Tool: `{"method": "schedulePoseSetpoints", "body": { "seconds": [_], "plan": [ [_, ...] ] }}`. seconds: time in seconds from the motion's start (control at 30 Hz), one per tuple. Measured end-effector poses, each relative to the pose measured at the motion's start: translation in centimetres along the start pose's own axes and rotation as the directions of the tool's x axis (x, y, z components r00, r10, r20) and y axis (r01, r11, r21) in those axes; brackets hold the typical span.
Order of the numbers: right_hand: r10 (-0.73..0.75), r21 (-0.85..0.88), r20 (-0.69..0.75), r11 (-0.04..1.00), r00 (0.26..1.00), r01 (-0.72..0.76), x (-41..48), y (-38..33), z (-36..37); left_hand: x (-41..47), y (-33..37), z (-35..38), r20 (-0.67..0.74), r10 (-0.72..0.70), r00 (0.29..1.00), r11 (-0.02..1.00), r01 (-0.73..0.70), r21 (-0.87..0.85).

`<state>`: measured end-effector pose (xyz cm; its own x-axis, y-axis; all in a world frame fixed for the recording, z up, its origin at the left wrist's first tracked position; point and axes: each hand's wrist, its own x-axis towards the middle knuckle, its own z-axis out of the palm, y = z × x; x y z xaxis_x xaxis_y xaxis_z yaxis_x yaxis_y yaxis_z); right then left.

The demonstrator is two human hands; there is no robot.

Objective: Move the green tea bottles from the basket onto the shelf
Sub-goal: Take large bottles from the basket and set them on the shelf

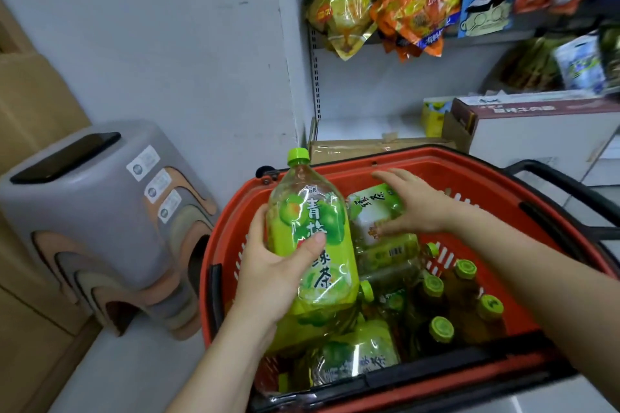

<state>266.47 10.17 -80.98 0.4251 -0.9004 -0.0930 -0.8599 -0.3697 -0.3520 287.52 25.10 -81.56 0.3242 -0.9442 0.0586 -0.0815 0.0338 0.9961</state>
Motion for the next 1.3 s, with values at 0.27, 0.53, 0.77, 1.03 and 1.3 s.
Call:
{"method": "schedulePoseSetpoints", "body": {
  "seconds": [0.27, 0.53, 0.77, 1.03, 1.3],
  "plan": [
    [0.057, -0.368, 0.114, 0.930, 0.992, -0.011, 4.8, 0.4, 0.1, -0.1, 0.0, -0.1, -0.019, 0.014, 1.000, 1.000, -0.014, -0.002],
    [0.208, -0.515, 0.239, 0.855, 0.948, -0.058, 3.5, -0.6, 0.3, 0.3, -0.4, -0.2, -0.047, 0.022, 0.999, 0.999, -0.023, -0.036],
    [0.071, -0.179, 0.097, 0.982, 0.993, -0.053, 1.7, -2.6, 2.5, 0.5, 0.0, -0.4, -0.097, 0.096, 0.991, 0.994, -0.101, -0.050],
    [0.095, 0.472, -0.278, 0.880, 0.956, 0.050, -3.6, -7.9, -1.6, -1.5, 4.6, -3.6, -0.174, 0.148, 0.974, 0.943, -0.192, -0.273],
    [-0.127, 0.889, -0.296, 0.327, 0.947, 0.322, -8.6, -24.7, -3.1, -10.3, 11.4, -18.5, -0.362, 0.238, 0.901, 0.923, -0.326, -0.206]
  ]
}}
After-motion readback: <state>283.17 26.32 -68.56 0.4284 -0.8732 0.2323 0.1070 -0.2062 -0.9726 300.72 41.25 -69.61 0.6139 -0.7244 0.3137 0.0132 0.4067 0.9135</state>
